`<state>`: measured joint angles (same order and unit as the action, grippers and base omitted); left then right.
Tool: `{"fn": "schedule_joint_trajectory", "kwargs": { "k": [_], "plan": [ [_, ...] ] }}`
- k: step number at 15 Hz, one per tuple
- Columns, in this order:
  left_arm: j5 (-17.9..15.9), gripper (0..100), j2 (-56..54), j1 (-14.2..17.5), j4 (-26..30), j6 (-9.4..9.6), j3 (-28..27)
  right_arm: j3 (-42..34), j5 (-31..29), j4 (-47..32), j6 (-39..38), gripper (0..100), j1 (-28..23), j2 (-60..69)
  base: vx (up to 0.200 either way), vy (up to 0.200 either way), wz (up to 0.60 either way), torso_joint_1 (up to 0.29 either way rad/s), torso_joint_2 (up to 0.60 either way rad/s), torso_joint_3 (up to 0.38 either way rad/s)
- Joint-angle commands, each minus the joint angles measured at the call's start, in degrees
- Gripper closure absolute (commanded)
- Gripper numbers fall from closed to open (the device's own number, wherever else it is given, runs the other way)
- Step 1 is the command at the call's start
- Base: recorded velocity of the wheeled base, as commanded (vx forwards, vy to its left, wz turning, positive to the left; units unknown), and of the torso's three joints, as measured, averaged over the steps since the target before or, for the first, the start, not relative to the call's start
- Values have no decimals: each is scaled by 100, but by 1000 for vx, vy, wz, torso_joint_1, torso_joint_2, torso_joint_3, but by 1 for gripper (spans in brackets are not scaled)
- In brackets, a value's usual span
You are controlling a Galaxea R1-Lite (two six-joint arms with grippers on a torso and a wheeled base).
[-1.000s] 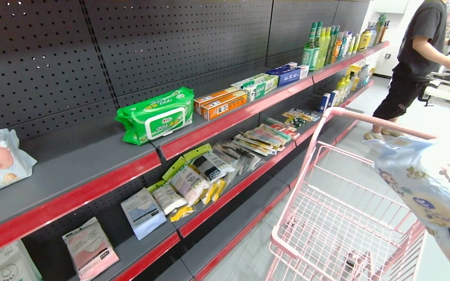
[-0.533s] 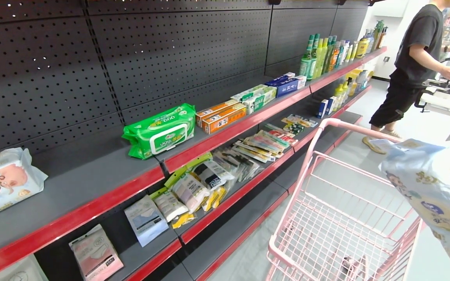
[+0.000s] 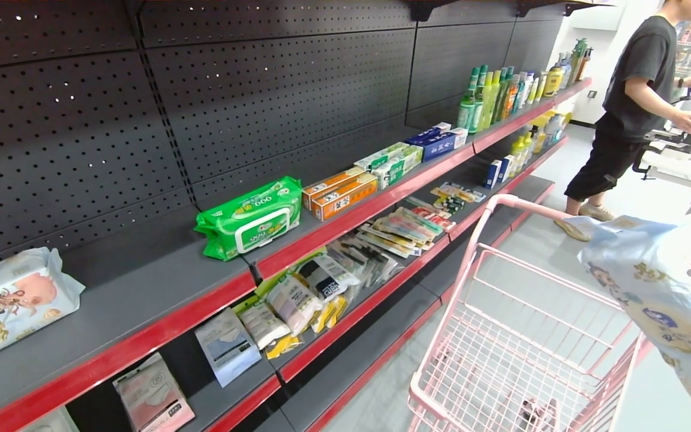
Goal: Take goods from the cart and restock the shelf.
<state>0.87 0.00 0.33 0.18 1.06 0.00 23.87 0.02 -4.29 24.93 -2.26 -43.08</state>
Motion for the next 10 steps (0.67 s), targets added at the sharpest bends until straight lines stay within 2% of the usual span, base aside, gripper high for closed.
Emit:
{"fn": "schedule_joint_trajectory", "kwargs": {
  "k": [1,10],
  "plan": [
    [1,0,9,2,-1,-1,0,-14,6,-2,3,100,6,-51,0,0,0,163,-344,-183],
    [1,0,9,2,-1,-1,0,-75,-11,-2,214,100,-12,-104,0,0,0,150,-308,-161]
  ]
}}
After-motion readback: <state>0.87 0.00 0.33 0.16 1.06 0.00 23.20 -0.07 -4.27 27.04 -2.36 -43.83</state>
